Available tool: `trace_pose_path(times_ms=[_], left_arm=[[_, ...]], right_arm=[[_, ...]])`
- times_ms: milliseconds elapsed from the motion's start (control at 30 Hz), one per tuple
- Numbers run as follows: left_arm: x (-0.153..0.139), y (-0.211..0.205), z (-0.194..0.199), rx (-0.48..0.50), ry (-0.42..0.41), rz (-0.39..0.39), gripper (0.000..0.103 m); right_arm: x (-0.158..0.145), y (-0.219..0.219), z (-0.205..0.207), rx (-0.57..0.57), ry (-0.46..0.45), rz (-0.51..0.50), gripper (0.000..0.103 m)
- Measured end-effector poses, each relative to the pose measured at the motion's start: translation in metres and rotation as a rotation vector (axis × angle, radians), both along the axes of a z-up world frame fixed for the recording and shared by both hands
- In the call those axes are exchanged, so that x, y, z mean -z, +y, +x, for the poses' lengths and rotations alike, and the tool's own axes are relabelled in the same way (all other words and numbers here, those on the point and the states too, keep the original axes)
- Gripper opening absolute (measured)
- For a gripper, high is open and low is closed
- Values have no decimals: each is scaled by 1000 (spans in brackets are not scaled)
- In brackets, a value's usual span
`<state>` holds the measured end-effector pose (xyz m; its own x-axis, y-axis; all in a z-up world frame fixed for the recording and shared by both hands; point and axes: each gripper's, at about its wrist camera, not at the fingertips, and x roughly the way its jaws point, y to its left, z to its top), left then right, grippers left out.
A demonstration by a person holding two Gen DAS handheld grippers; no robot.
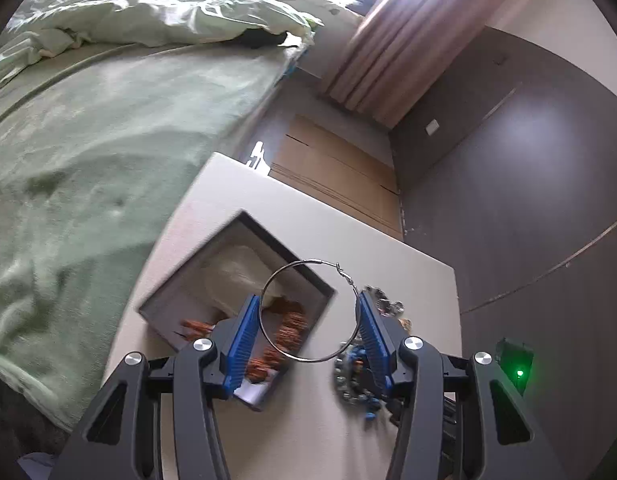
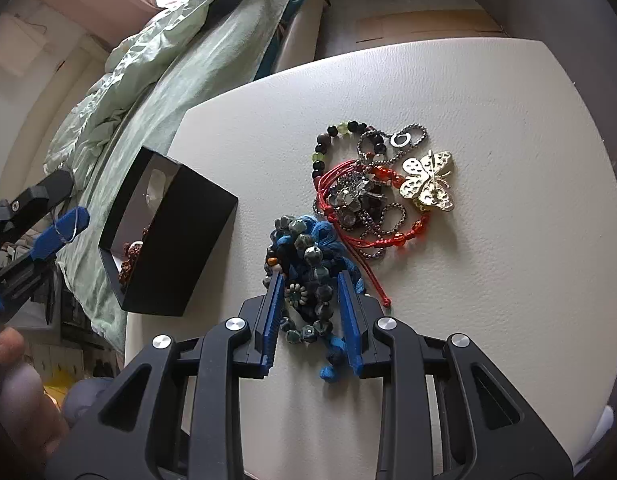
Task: Organize jewelry
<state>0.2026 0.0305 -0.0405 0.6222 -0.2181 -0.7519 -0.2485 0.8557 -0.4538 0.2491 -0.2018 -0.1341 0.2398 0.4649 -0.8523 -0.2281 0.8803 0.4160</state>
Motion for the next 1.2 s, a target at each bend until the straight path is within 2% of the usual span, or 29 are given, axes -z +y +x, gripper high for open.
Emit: trace_pose_path(times_ms=[33, 100, 167, 233, 633, 700, 733, 767, 1200], left_arm=[[0, 6, 0, -6, 2, -2, 47], [0, 15, -3, -15, 4, -6, 47], [0, 24, -6, -24, 6, -8, 48], [0, 31, -8, -28, 9, -12, 48], [9, 50, -4, 13, 62, -28, 48], [13, 50, -2, 21, 74, -41, 53], [14, 51, -1, 21, 77, -41, 72], [15, 52, -1, 15, 76, -37, 83], [3, 83, -6, -53, 33, -48, 83]], right_arm=[[0, 1, 0, 1, -1, -3, 27], [1, 2, -1, 2, 6, -6, 10], [2, 3, -2, -1, 18, 11, 9], [-7, 6, -5, -2, -25, -17, 9], [-70, 16, -33, -1, -176, 100, 9], [-76, 18, -33, 4, -193, 122, 9], [-80, 19, -33, 6, -204, 134, 9], [-83, 21, -34, 8, -215, 150, 9], [-102, 63, -24, -30, -267, 327, 9]])
